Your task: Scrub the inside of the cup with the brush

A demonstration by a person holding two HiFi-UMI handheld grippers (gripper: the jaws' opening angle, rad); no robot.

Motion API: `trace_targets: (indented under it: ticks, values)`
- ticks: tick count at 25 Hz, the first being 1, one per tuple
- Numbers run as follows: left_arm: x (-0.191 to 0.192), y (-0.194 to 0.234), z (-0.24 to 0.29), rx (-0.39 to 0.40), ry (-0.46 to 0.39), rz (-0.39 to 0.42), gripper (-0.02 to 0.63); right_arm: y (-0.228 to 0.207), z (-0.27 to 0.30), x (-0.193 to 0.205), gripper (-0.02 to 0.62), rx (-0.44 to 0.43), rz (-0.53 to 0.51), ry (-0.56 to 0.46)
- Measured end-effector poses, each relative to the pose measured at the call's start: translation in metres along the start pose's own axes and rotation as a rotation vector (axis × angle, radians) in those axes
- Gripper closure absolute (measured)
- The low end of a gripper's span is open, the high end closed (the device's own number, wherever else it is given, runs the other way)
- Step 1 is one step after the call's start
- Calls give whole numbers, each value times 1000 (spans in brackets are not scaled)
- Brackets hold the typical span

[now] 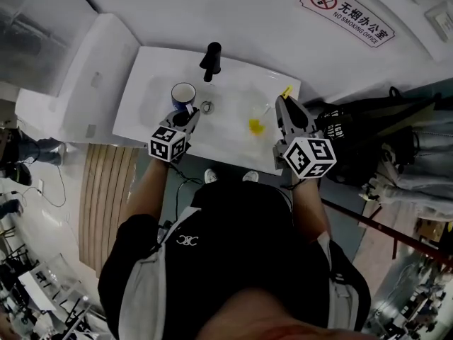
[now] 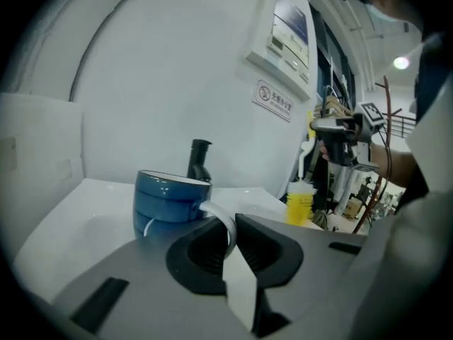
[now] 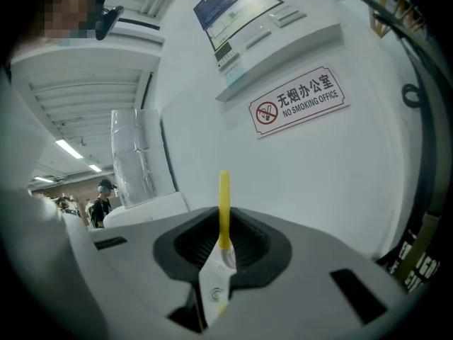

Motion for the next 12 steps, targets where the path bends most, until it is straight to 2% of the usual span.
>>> trace_targets:
  ticks: [7, 12]
  values:
    - [1, -67, 37, 134, 68, 143, 560, -9, 1, -26, 546, -43, 23, -45]
    - [12, -98, 63, 205, 107, 161, 560, -17, -5, -63, 546, -116, 166, -112]
Point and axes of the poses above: the fingertips, and each gripper's own axes: z forward along the fingers, y to its left, x out of its underside, the point moved 5 cm from there along -z, backward along the fingers, and after that the axes turned 11 degrees about x, right-handed, at the moved point
